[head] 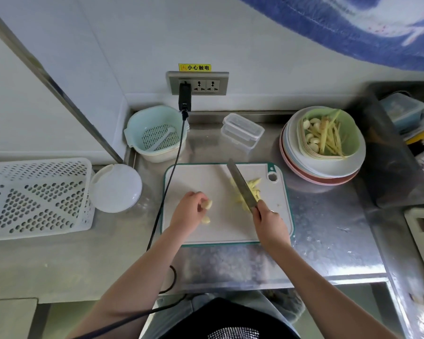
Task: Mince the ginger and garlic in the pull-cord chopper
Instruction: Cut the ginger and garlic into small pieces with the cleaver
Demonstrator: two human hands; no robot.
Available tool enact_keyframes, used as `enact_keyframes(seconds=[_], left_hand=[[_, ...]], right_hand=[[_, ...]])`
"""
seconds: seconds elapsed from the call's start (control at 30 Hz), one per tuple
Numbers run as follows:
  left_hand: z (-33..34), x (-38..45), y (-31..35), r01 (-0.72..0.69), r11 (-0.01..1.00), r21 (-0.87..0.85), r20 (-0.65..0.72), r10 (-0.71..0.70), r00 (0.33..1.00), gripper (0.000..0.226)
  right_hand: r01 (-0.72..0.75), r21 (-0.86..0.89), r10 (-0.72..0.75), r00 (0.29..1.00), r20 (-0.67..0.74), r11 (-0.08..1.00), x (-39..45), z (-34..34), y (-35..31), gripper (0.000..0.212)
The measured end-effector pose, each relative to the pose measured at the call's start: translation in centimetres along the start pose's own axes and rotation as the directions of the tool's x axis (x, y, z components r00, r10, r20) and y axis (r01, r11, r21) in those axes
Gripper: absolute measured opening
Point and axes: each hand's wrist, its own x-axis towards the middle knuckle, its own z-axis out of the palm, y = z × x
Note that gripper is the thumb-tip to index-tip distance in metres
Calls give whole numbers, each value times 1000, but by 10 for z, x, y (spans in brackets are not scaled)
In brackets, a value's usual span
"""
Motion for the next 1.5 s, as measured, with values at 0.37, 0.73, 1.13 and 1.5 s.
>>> enact_keyframes(seconds=[0.37,0.73,1.13,1.5], left_hand=[[-9,-14,-22,-122,986,109,201,99,975,69],[10,-18,-1,-18,999,33,-5,18,1000,43],[-5,-11,-16,-94,995,-19,-43,93,995,43],[4,-17,-12,-78,993,-93,-67,72,995,33]], right_hand=[[28,156,-32,999,23,987,-22,16,-40,19],[-68,184,53,995,88,980,-35,37,-61,18],[-84,194,64,992,107,977,-38,37,-66,19],[-69,175,64,997,37,982,-39,34,-72,19]])
